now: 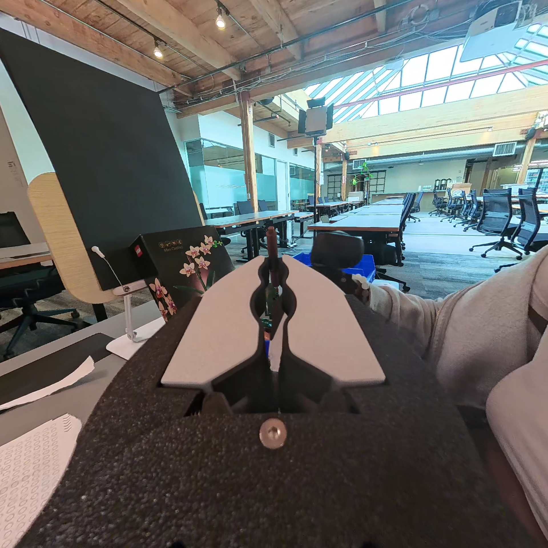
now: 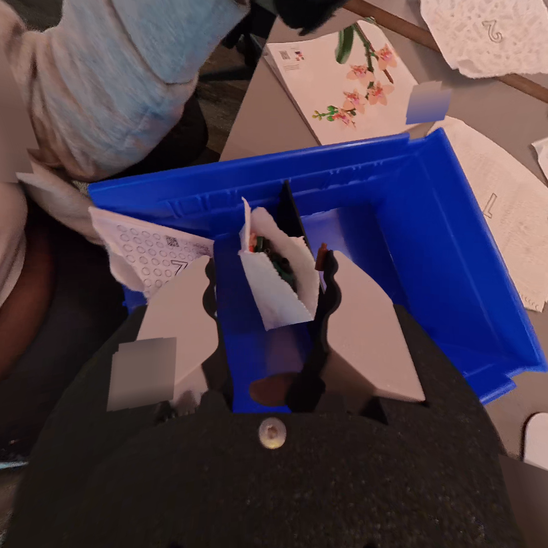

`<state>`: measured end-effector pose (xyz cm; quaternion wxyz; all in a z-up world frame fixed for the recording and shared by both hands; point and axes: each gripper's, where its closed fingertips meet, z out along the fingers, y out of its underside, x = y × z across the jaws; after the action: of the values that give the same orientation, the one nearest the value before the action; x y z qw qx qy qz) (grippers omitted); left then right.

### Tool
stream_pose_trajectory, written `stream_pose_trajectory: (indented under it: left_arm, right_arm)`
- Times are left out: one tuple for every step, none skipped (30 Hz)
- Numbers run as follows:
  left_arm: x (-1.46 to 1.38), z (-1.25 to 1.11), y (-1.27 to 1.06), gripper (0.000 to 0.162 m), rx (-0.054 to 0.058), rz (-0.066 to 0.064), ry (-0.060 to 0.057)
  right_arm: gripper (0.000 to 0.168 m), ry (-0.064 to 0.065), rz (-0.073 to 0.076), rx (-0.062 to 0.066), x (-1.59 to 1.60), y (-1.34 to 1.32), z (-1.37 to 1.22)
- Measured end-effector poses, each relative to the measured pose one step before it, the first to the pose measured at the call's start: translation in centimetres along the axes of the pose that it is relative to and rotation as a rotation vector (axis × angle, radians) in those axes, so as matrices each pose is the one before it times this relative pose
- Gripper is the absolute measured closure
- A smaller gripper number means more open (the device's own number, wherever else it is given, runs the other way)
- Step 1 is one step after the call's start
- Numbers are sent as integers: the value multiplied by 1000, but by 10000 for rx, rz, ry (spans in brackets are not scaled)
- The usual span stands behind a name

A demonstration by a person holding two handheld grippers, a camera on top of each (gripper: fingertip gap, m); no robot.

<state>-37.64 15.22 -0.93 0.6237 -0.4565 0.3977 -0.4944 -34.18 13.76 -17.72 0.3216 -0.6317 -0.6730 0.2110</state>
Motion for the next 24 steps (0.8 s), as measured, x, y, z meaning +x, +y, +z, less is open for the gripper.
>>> stream_pose_trajectory:
  left_arm:
    - [-44,66,60,157,9,-31,7]
    - [-40,63,98,157,-10,-51,12]
    - [-32,63,136,157,-42,-58,20]
    - [-59,49,123,157,-51,-40,-4]
    - [-69,17,62,157,-24,-11,-19]
    - [-33,9,8,157,4,4,14]
    - [-3,8,-15,157,12,-7,33]
    - [-8,-2,-30,157,14,-21,8]
    - [-8,-4,0,157,7,-17,1]
    - [8,30,35,157,-18,-20,12]
    - [-23,64,66,157,-25,-17,-1]
    - [-16,65,58,157,-13,4,-7]
    - [52,43,25,157,-17,16,18]
    - [90,36,23,157,-24,17,32]
    - [89,33,-3,157,-14,23,22]
    - [42,26,-12,157,-2,25,12]
    - [19,2,-18,157,-1,8,12]
    - [-24,-25,-8,157,-5,-9,4]
    - [-53,-59,13,157,-4,-14,-11]
    - [-73,-72,2,157,2,-17,-17]
    - [-74,-98,5,157,16,-19,-16]
    - [-71,-93,-21,157,34,-21,-6]
    - [-22,-95,-67,157,43,-16,7]
    - [17,-77,-104,157,63,-25,-7]
  right_arm:
    - [92,-75,-296,-37,-382,110,78]
    - [86,115,-282,-98,-113,237,276]
    - [82,160,-285,-170,-164,362,421]
    - [79,92,-273,-188,-368,435,457]
    - [78,228,-253,-164,-284,451,321]
    - [78,379,-304,-222,-67,447,310]
    - [77,391,-429,-266,-75,351,185]
    - [77,368,-461,-192,-102,124,89]
    - [77,251,-407,-151,-163,3,67]
    - [81,279,-256,-296,70,155,114]
    - [81,288,-207,-476,310,375,168]
    - [82,93,-171,-590,138,560,168]
    - [83,-116,-76,-503,-120,496,181]
    - [83,-173,-48,-248,-210,202,148]
    - [84,-64,-60,-170,-54,135,126]
    - [84,4,-155,-254,-16,247,103]
    - [83,208,-282,-246,228,251,65]
    - [83,164,-315,-146,122,162,22]
    - [85,66,-252,-61,-29,29,-25]
    - [87,82,-195,-1,-17,-50,-76]
    - [89,162,-188,12,84,-77,-108]
    - [90,239,-159,25,251,-63,-160]
    - [89,274,-47,51,419,-63,-196]
    - [89,263,156,189,553,-156,-291]
